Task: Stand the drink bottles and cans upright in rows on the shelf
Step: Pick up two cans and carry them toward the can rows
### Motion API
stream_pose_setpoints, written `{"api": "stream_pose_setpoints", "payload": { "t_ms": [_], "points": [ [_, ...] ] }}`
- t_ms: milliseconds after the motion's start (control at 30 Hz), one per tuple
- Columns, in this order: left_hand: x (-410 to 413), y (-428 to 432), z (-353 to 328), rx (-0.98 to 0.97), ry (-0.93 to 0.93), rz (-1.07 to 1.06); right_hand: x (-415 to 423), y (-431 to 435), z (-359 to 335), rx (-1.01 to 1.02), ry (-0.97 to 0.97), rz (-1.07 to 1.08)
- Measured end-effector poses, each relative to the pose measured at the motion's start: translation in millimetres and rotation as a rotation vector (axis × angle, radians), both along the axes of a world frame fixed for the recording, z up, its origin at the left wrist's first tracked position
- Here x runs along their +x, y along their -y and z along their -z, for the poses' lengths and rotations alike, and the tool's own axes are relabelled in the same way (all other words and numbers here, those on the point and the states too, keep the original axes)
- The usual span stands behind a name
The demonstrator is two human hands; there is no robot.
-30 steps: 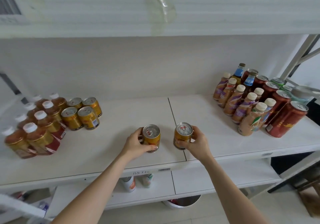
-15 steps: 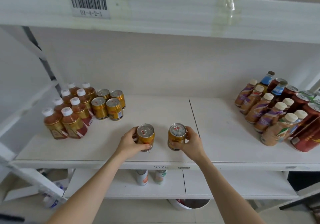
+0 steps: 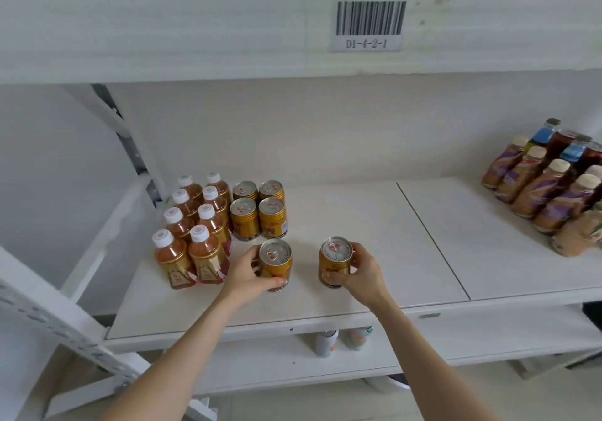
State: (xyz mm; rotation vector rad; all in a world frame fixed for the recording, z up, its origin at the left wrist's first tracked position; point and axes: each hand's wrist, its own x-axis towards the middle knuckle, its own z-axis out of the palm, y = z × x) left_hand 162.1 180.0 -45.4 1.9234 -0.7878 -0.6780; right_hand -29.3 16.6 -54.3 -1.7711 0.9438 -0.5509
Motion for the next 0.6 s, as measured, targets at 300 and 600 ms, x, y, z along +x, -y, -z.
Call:
{"api": "stream_pose_setpoints", "payload": {
  "t_ms": [300,600],
  "points": [
    [38,-24,7,0.014,-0.013,0.007,53,-31,9,0.016,-0.025,-0.039],
    [34,-28,24,0.000,0.034,-0.059,68,-33,13,0.027,-0.008,-0.066]
  ]
}}
